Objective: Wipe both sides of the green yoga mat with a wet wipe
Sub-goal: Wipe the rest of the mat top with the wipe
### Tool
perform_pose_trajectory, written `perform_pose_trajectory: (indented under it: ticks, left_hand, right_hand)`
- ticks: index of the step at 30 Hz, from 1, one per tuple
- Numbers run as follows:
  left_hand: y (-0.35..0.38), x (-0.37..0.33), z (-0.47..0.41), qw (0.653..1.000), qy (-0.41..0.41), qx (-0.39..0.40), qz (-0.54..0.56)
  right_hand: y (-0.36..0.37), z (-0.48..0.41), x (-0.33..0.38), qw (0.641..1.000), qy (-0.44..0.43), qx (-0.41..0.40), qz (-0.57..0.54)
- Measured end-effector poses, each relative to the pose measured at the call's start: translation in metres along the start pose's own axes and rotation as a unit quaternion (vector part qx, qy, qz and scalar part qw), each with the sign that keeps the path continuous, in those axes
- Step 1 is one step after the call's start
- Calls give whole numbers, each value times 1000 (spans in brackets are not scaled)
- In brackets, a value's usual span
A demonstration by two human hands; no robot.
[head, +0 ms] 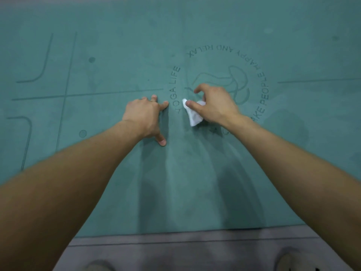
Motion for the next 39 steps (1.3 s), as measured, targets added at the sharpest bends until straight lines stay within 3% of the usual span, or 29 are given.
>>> perform_pose_trajectory:
  ticks: [3, 5, 7, 10, 12, 18, 23, 24, 25, 28, 30, 35, 39]
  left_hand:
    - [0, -1, -1, 1000, -2, 4, 1]
    - [1, -2, -2, 1000, -5, 5, 2]
    - [0, -3, -3, 1000, -6, 5, 0]
    - [0, -4, -4, 1000, -3, -2, -8]
    - [1, -5, -4, 1000, -2, -1, -10]
    - [3, -1, -5, 1000, 0, -2, -4]
    - [3, 0, -7, 1000, 3, -4, -13]
    - [3, 1, -7, 1000, 4, -5, -11]
    - [2, 1, -7, 1000, 4, -5, -11]
    - [0, 2, -4, 1000, 2, -10, -13]
    - [2, 1, -3, 1000, 2, -10, -10]
    - [3, 2, -6, 1000, 4, -6, -1]
    - [2, 1, -5, 1000, 2, -8, -2]
  right_hand:
    - [-3, 19, -17, 992, -14, -116, 46]
    - [-2, 38, -22, 982, -48, -180, -3]
    - [15, 49, -15, 987, -107, -120, -16]
    - [53, 58, -9, 986, -136, 10, 95]
    - [58, 55, -21, 981, -136, 5, 137]
    - [35, 32, -58, 989, -56, -32, 130]
    - [33, 18, -67, 986, 101, -74, 110]
    - [37, 19, -55, 987, 100, -74, 99]
    - [44, 22, -37, 992, 62, -66, 85]
    - [75, 36, 18, 980, -180, 23, 85]
    - [70, 30, 14, 966, -233, 37, 103]
    - [24, -13, -58, 992, -19, -42, 121]
    - [29, -6, -40, 996, 9, -91, -2]
Point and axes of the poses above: each hand's wrist, its own z-axis away from the middle knuckle, its own y-axis out of the palm, x = y × z, the point moved 2 cm from there along -z, towards the middle knuckle, and after that the axes turned 8 degrees about y, right-handed, at the moved point
